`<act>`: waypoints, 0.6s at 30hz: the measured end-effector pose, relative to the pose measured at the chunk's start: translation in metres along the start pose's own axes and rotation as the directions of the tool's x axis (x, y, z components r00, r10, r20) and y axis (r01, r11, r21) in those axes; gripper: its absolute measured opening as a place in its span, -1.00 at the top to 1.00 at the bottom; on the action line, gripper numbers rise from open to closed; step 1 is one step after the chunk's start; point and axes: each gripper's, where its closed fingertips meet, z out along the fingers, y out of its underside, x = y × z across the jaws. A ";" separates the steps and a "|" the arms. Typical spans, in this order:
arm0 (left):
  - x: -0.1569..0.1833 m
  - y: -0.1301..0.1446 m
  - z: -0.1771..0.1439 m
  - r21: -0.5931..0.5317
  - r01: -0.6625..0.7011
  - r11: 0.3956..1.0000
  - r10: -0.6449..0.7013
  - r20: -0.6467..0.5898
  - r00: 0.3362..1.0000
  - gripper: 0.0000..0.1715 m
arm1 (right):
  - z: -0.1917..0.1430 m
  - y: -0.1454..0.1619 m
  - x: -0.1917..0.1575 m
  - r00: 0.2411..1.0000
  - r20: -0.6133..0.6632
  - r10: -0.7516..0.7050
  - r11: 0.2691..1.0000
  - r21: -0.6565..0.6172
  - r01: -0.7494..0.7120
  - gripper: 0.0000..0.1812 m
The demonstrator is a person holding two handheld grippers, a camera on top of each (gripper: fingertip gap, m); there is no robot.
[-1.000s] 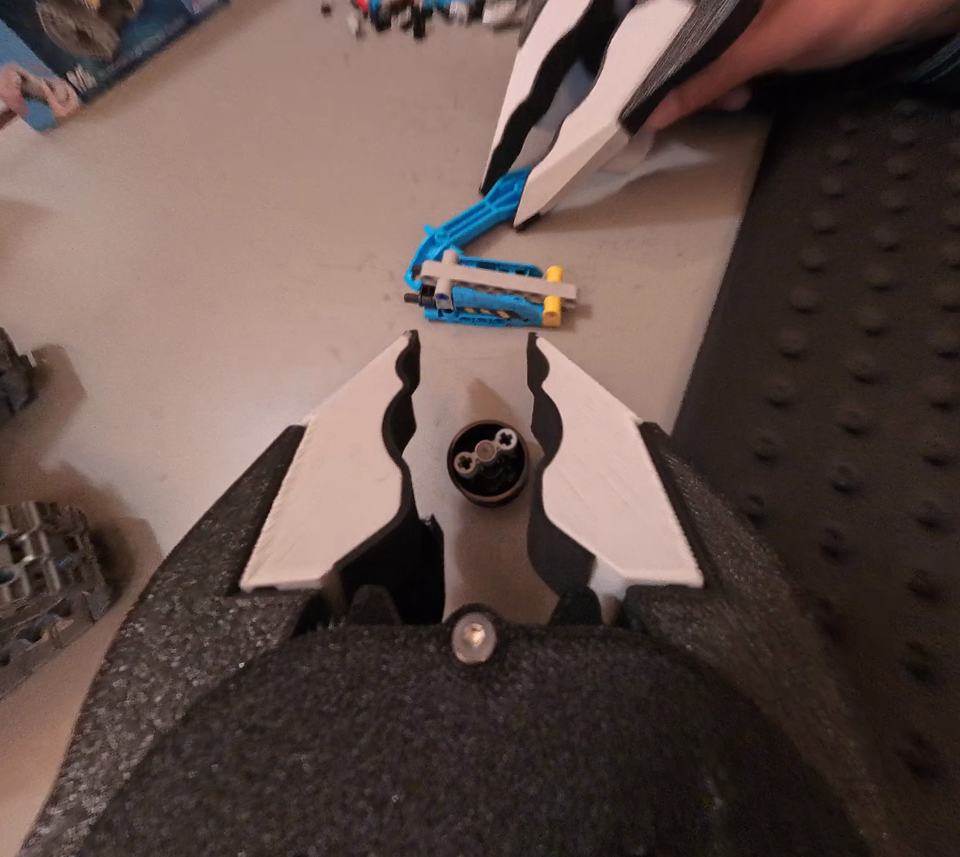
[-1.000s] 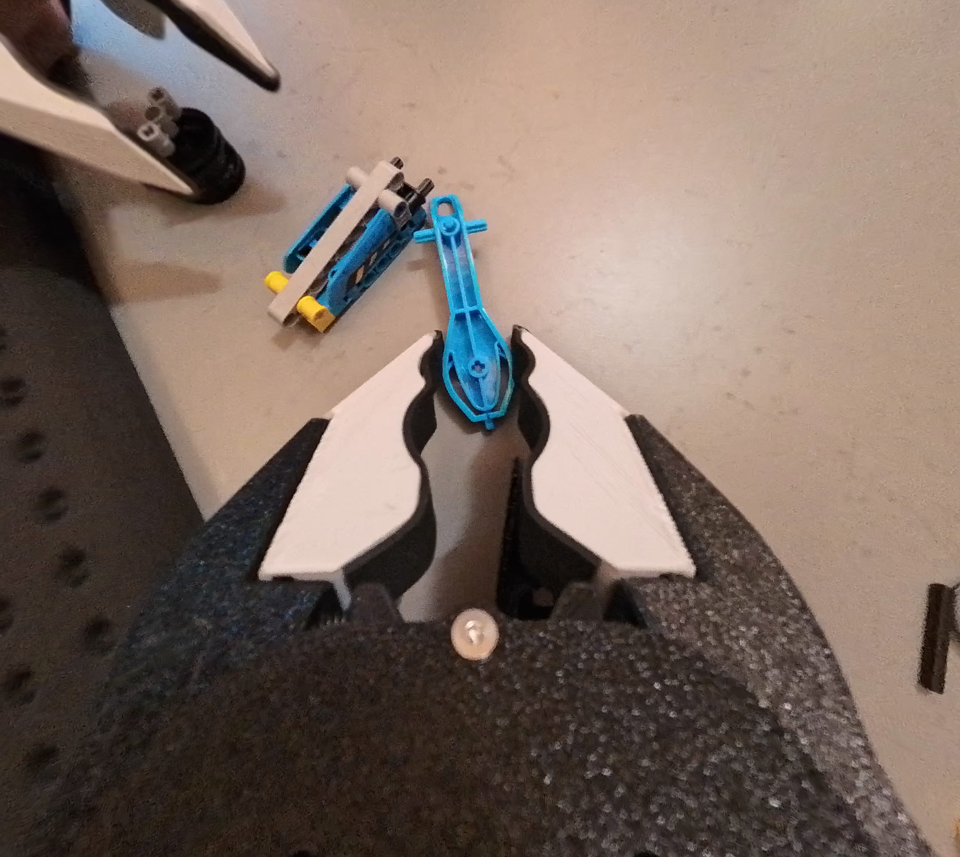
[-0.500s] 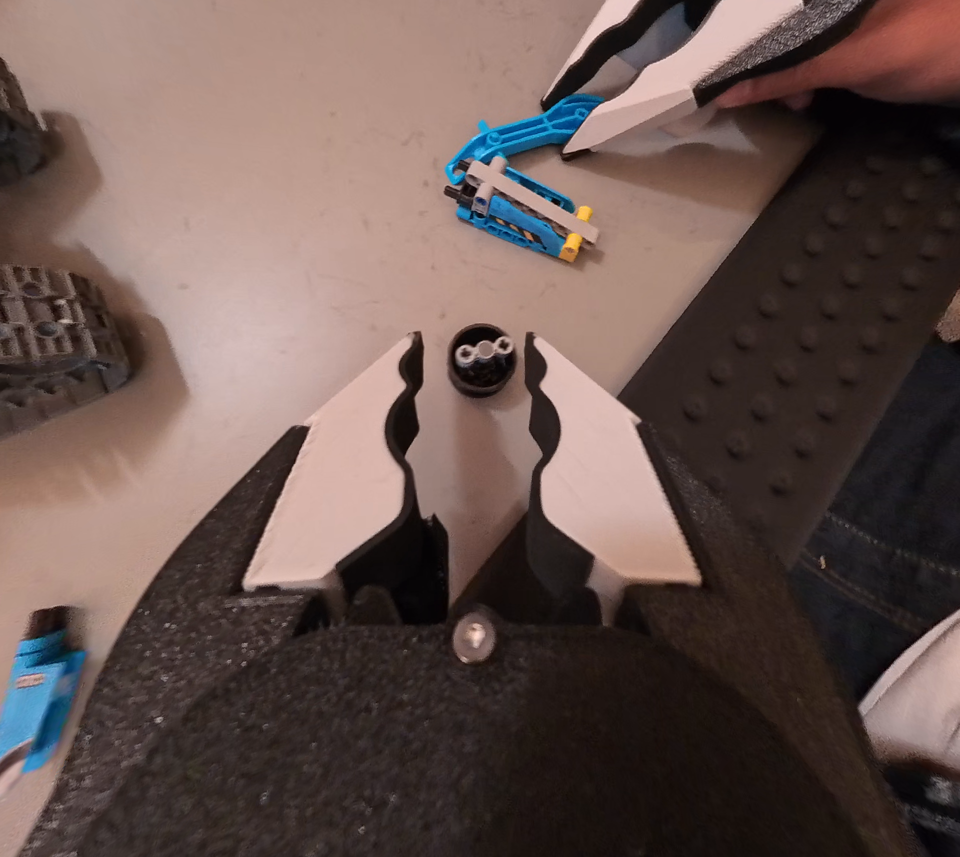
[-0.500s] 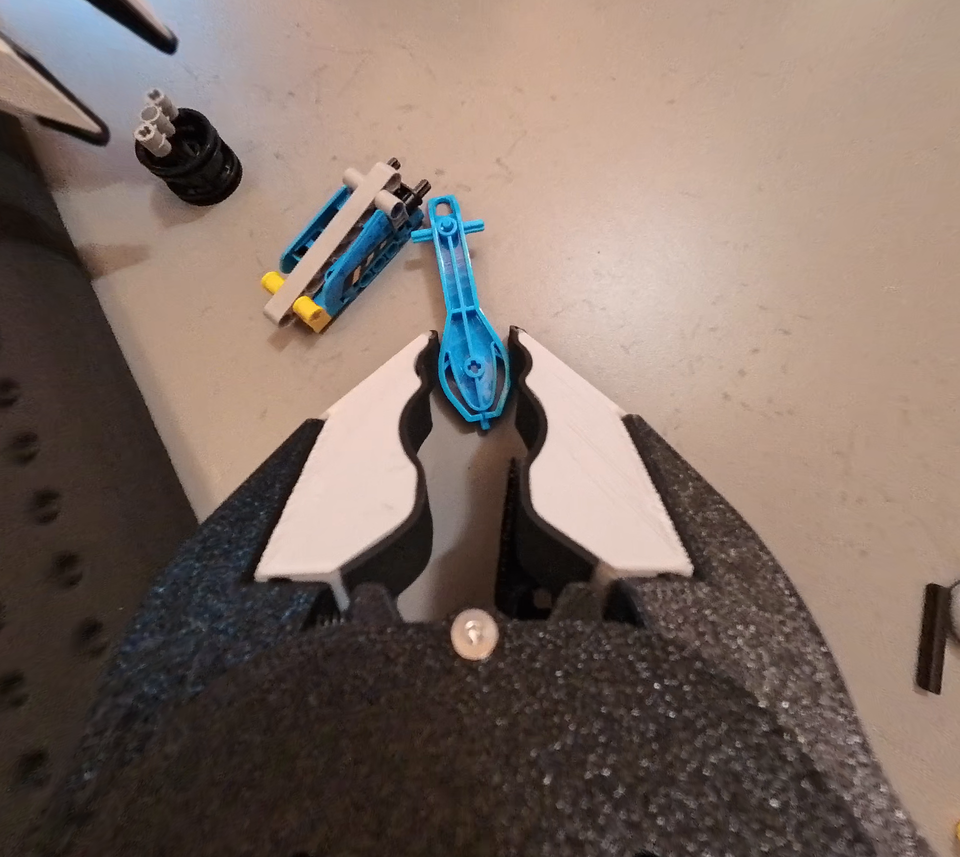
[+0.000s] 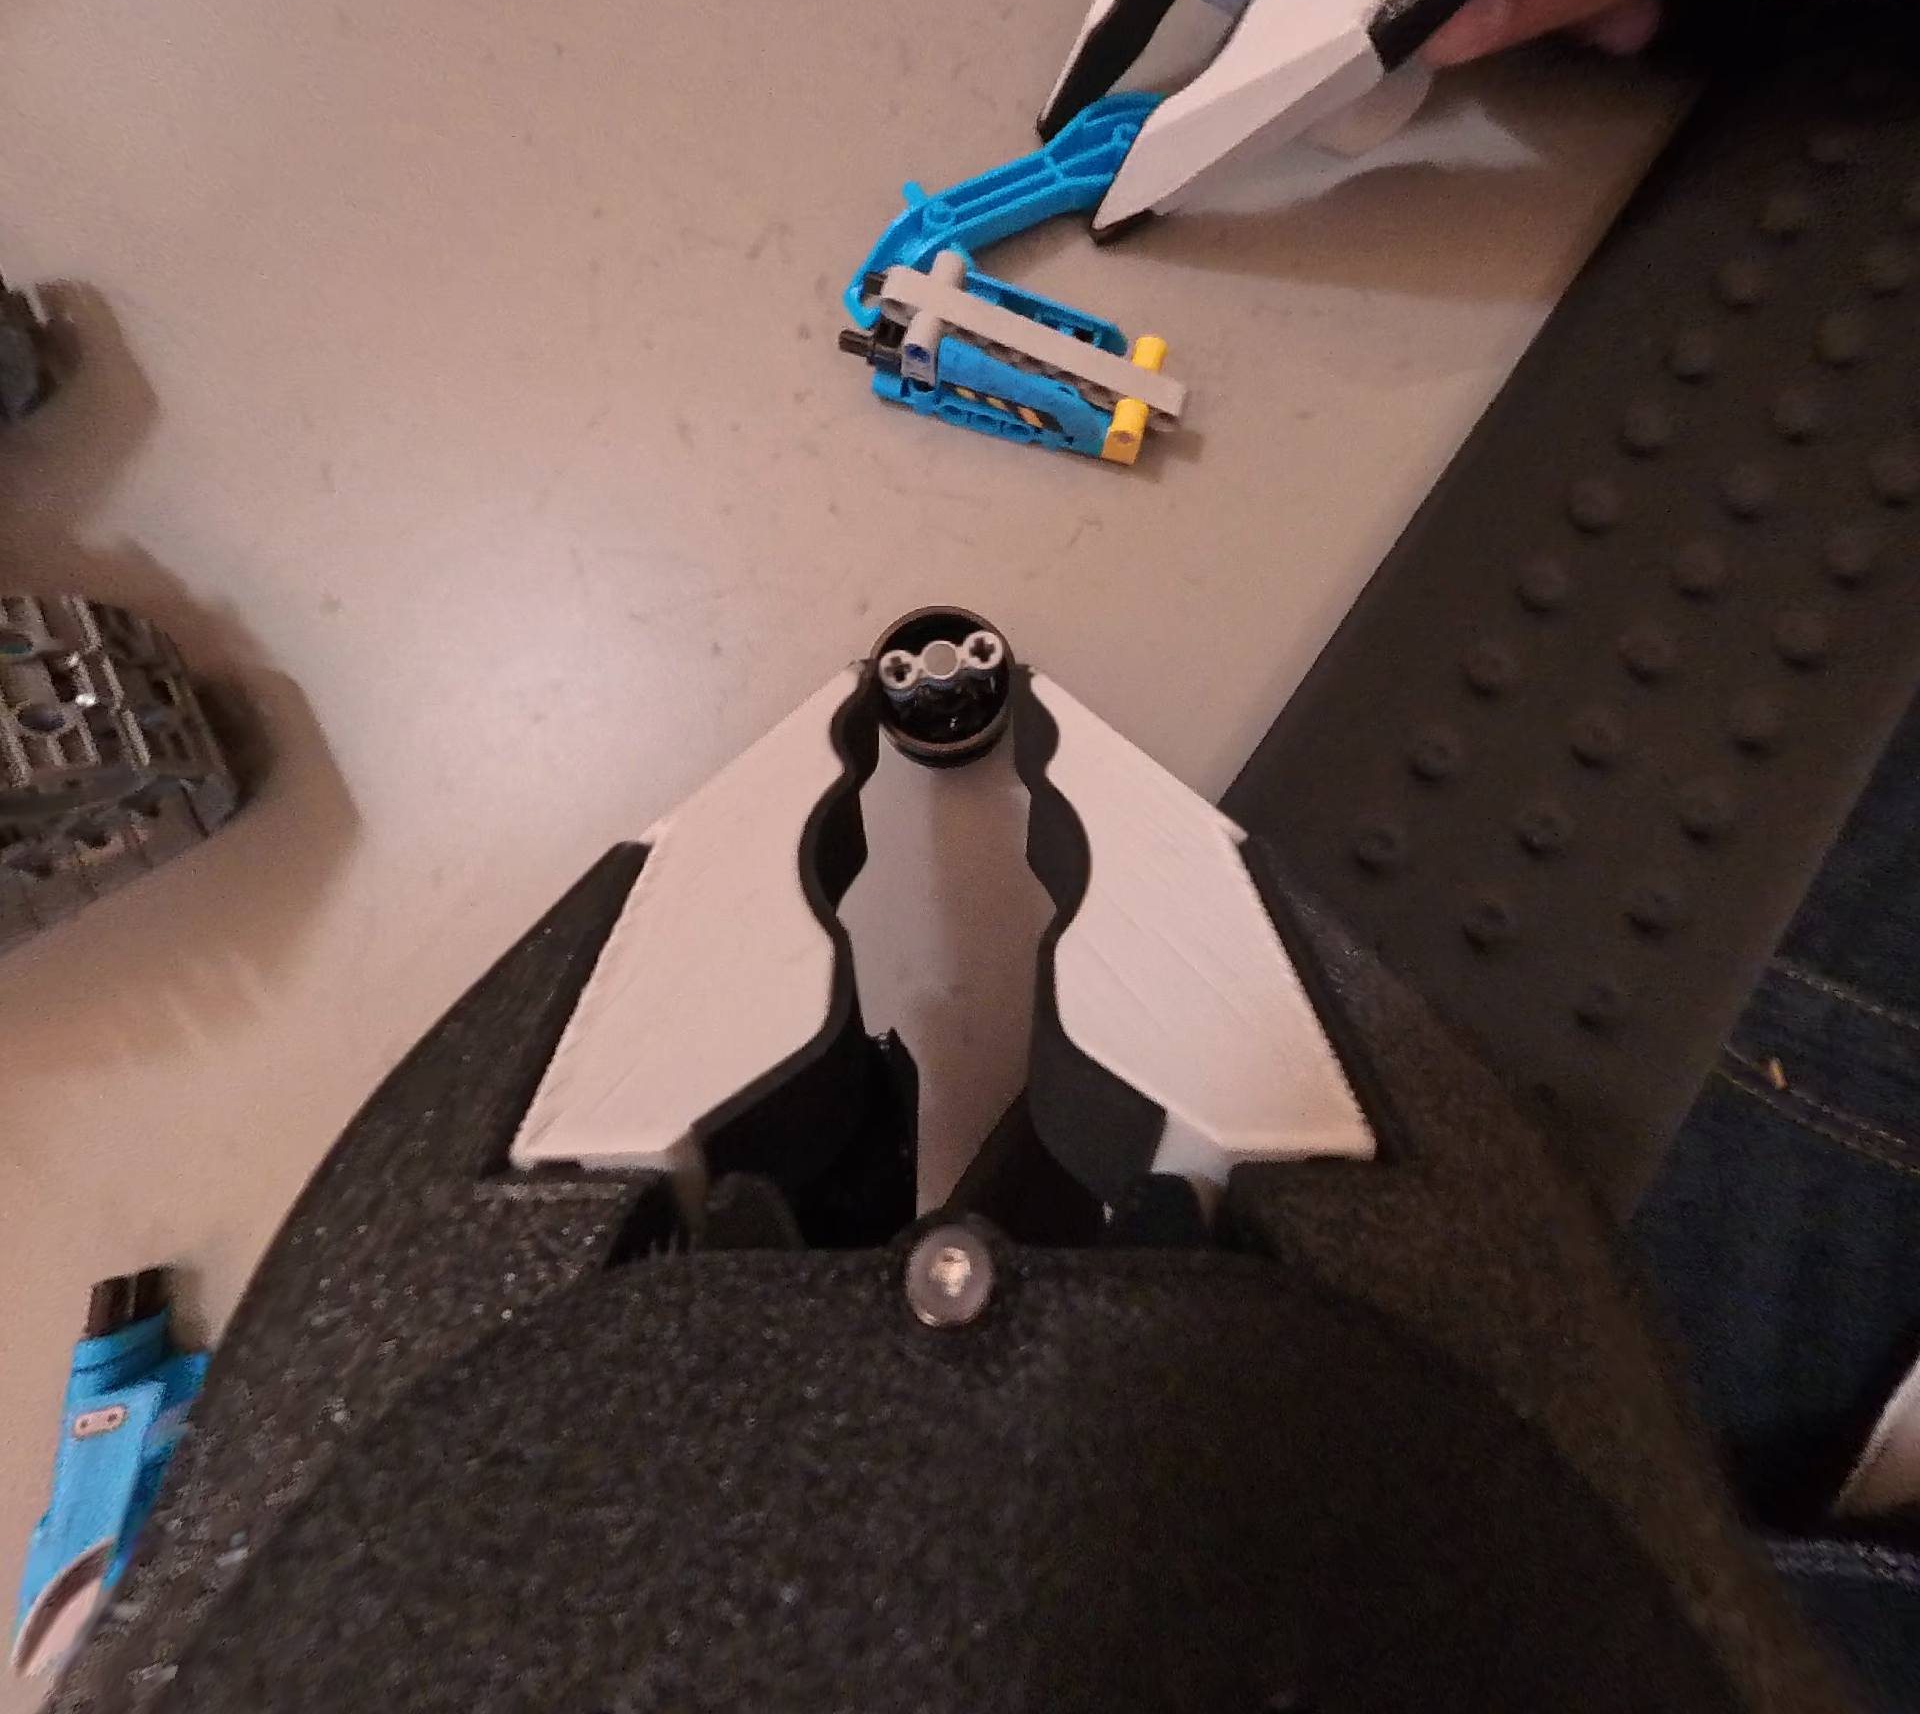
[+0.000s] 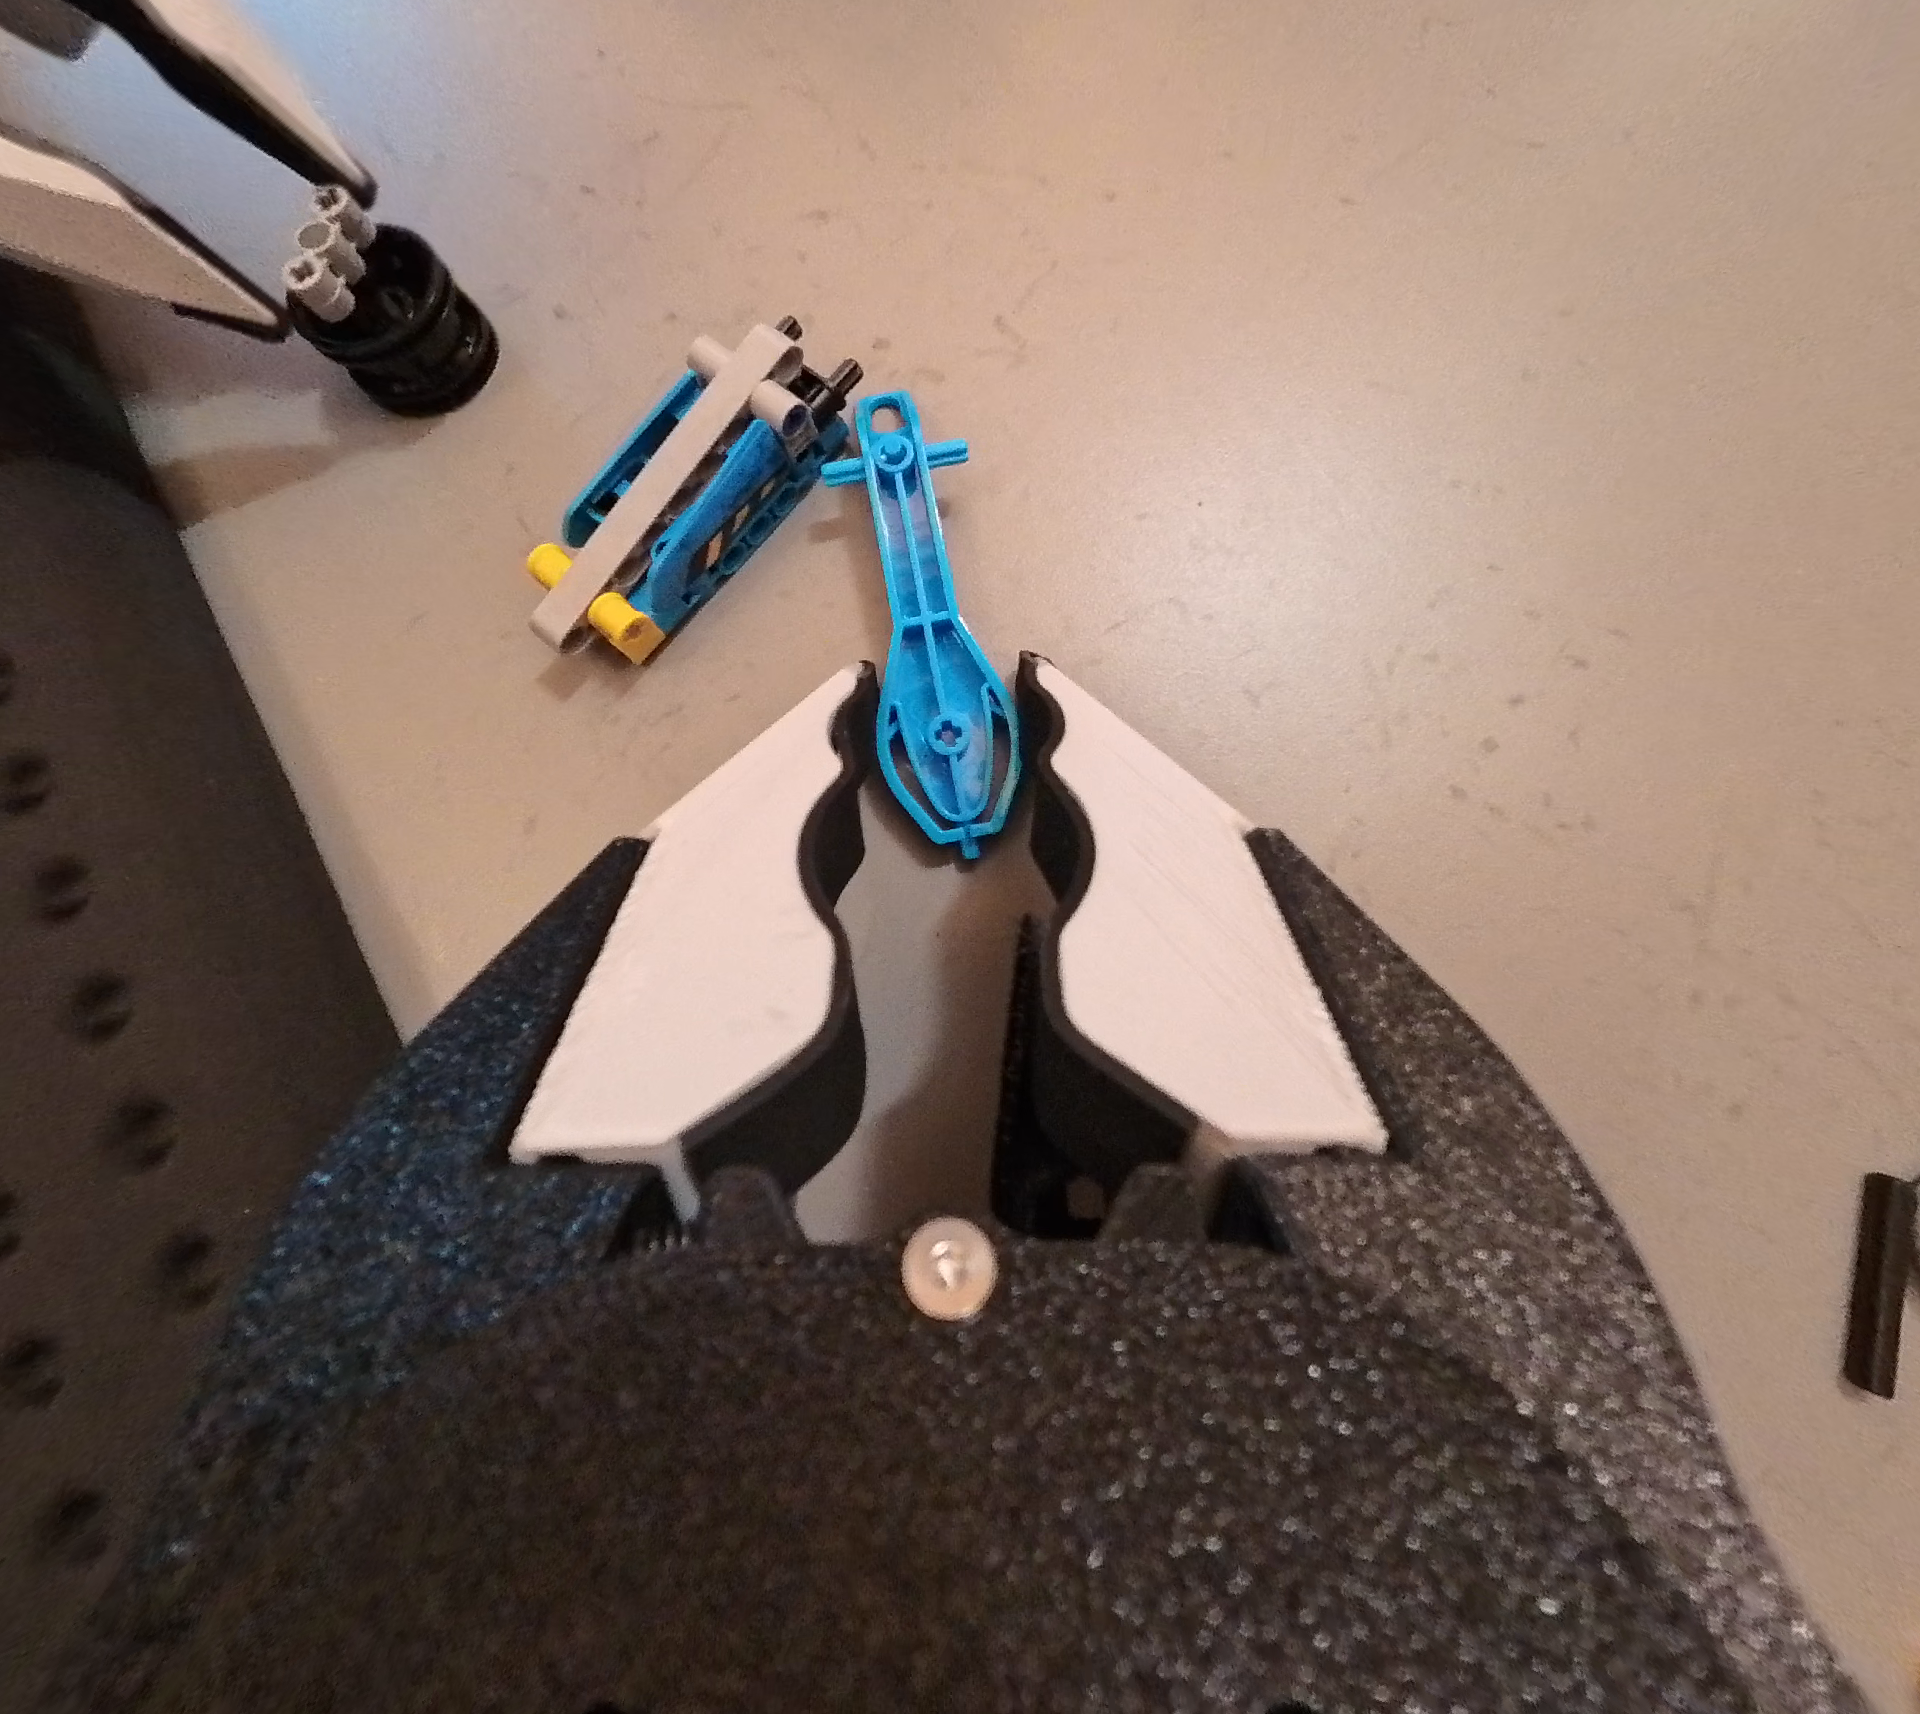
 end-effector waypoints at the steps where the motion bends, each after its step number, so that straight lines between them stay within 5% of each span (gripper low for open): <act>1: 0.001 0.002 0.001 -0.013 -0.025 1.000 0.025 0.000 1.000 0.72 | 0.000 0.000 0.000 1.000 0.002 0.002 1.000 0.001 -0.002 0.72; 8: 0.008 0.000 -0.010 -0.075 -0.098 0.992 0.097 -0.014 0.995 0.87 | 0.000 0.000 0.000 1.000 0.009 0.006 1.000 0.004 -0.006 0.72; 13: 0.012 -0.005 -0.015 -0.170 -0.459 0.872 0.441 -0.135 0.887 0.77 | 0.000 0.000 0.000 1.000 0.020 0.016 1.000 0.007 -0.016 0.72; 18: 0.014 0.003 0.001 -0.292 -0.502 0.814 0.419 -0.304 0.856 0.72 | 0.000 0.000 0.000 0.999 0.029 0.025 1.000 0.010 -0.025 0.72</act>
